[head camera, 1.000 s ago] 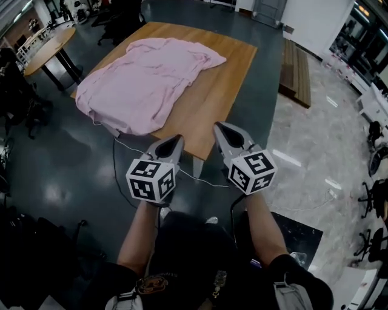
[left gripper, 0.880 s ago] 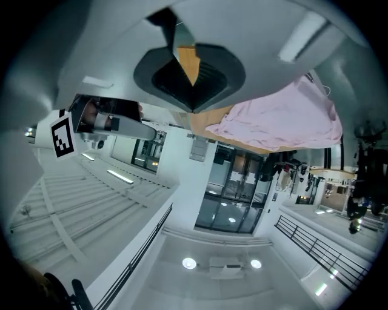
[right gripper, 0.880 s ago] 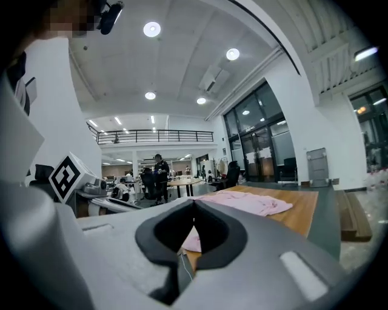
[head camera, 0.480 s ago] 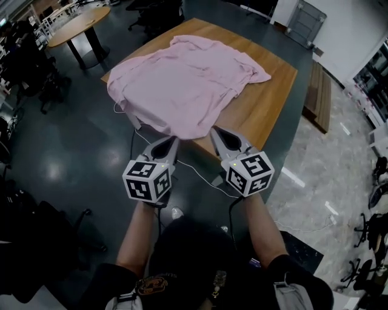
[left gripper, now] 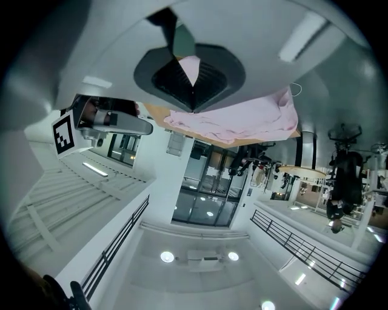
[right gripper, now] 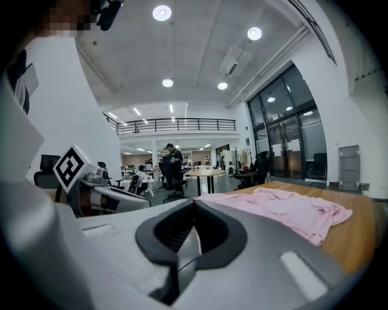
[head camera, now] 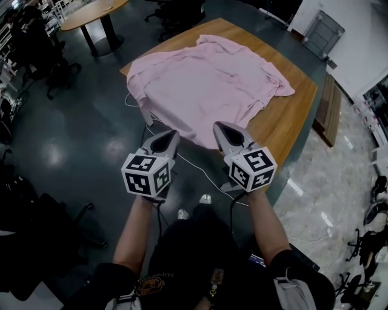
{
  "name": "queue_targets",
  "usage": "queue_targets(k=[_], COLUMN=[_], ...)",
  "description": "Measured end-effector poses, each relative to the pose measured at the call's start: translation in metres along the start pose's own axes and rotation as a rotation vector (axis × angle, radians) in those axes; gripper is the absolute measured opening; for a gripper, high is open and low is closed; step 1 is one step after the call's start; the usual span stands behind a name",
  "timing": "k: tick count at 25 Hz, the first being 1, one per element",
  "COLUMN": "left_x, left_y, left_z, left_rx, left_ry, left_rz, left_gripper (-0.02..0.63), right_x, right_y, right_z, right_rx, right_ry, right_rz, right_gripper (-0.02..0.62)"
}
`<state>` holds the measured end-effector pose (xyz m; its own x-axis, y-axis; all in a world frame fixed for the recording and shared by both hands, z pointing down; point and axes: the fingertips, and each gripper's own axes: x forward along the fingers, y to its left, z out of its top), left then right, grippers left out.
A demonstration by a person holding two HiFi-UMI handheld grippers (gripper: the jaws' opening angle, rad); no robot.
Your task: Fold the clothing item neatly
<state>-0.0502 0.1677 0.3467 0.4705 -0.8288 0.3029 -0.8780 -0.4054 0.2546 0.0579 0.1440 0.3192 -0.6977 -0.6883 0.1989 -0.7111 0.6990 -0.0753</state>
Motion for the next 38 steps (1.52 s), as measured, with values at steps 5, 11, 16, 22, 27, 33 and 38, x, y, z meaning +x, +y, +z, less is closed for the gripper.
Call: queue_targets(k=[5, 11, 16, 22, 27, 33, 38], left_x=[0.017, 0.049, 0.096, 0.159, 0.198, 0.239, 0.272], left_y=[0.039, 0.097, 0.135, 0.166, 0.180, 0.197, 0.216], left_z=[0.007, 0.020, 0.036, 0.062, 0.077, 0.082, 0.084], left_rx=[0.011, 0.018, 0.005, 0.022, 0.045, 0.061, 0.121], left_ry=[0.006, 0.029, 0.085, 0.116, 0.134, 0.162, 0.192], left_rz=[0.034, 0.078, 0.056, 0.037, 0.008, -0.064, -0.171], left_gripper=[0.008, 0.008, 0.008, 0.008, 0.008, 0.008, 0.008], right_x=[0.049, 0.126, 0.184, 0.230, 0.251, 0.264, 0.278], right_y=[-0.008, -0.018, -0.047, -0.096, -0.129, -0.155, -0.174], right_z=[-0.002, 0.001, 0.009, 0.016, 0.020, 0.017, 0.014], right_rx=[-0.004, 0.023, 0.063, 0.111, 0.134, 0.144, 0.149], right_ry=[0.004, -0.008, -0.012, -0.014, -0.016, 0.000, 0.042], right_rz=[0.042, 0.098, 0.115, 0.083, 0.036, -0.059, -0.194], right_gripper=[0.003, 0.003, 0.003, 0.003, 0.003, 0.003, 0.003])
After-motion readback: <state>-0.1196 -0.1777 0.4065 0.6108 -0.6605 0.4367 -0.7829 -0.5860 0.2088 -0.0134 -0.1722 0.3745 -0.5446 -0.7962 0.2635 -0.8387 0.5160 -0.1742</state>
